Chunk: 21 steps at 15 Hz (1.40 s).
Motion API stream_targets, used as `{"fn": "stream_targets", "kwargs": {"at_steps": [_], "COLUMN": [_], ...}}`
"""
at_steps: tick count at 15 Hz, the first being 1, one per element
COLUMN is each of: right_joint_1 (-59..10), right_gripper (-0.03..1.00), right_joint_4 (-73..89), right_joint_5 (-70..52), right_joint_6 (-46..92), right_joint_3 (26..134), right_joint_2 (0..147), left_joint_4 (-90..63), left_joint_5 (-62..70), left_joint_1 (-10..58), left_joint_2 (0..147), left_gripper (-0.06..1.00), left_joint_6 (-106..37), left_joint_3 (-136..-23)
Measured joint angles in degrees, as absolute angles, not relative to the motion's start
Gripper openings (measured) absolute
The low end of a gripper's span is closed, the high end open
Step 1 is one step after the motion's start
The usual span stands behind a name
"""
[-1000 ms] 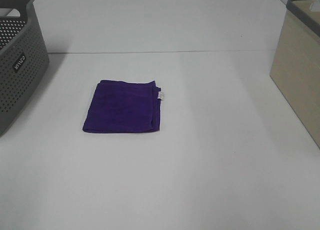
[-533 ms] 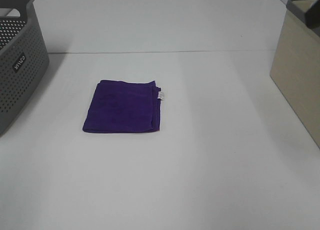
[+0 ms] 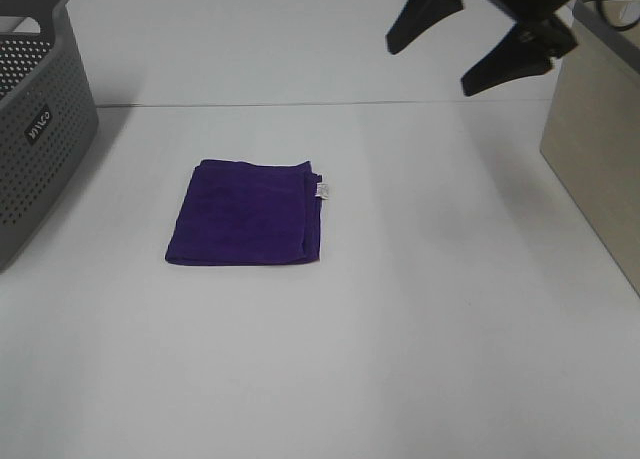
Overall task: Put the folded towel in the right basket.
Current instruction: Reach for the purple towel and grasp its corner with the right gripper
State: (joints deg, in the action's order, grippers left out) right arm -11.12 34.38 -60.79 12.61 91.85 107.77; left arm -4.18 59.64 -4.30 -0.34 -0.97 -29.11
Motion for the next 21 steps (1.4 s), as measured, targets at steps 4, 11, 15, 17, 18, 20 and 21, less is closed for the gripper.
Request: {"fn": "stream_targets", "kwargs": {"at_steps": [4, 11, 15, 17, 18, 20, 21], "right_joint_1": [-15.7, -15.76, -18.56, -19.31, -19.71, -20.34, -21.26], "right_gripper": [0.96, 0.96, 0.96, 0.95, 0.95, 0.94, 0.93], "right_joint_4": [35.92, 39.3, 39.3, 39.36, 39.59, 39.48, 39.36], "right_joint_5": [-59.3, -52.48, -50.88, -50.59, -50.59, -50.08, -49.05], "right_joint_6": [9.45, 9.22, 9.17, 8.42, 8.02, 7.68, 7.68], "right_joint_3": [101.81, 103.42, 103.48, 103.88, 104.11, 104.22, 104.22], "right_joint_2": [123.59, 135.62, 138.66, 138.94, 139.34, 139.4, 139.4], "left_joint_4": [-4.18, -4.18, -4.18, -4.18, -4.18, -4.18, -4.18], "left_joint_5": [59.64, 59.64, 59.64, 59.64, 59.64, 59.64, 59.64], "left_joint_1": [-4.3, -4.3, -4.3, -4.3, -4.3, -4.3, -4.3], "left_joint_2": [-0.34, -0.34, -0.34, -0.34, -0.34, -0.34, -0.34], "left_gripper": [0.99, 0.99, 0.99, 0.99, 0.99, 0.99, 0.99], "left_joint_6": [-0.97, -0.97, -0.97, -0.97, -0.97, -0.97, -0.97], "left_joint_3": [-29.11, -29.11, -29.11, -29.11, -29.11, -29.11, -29.11]}}
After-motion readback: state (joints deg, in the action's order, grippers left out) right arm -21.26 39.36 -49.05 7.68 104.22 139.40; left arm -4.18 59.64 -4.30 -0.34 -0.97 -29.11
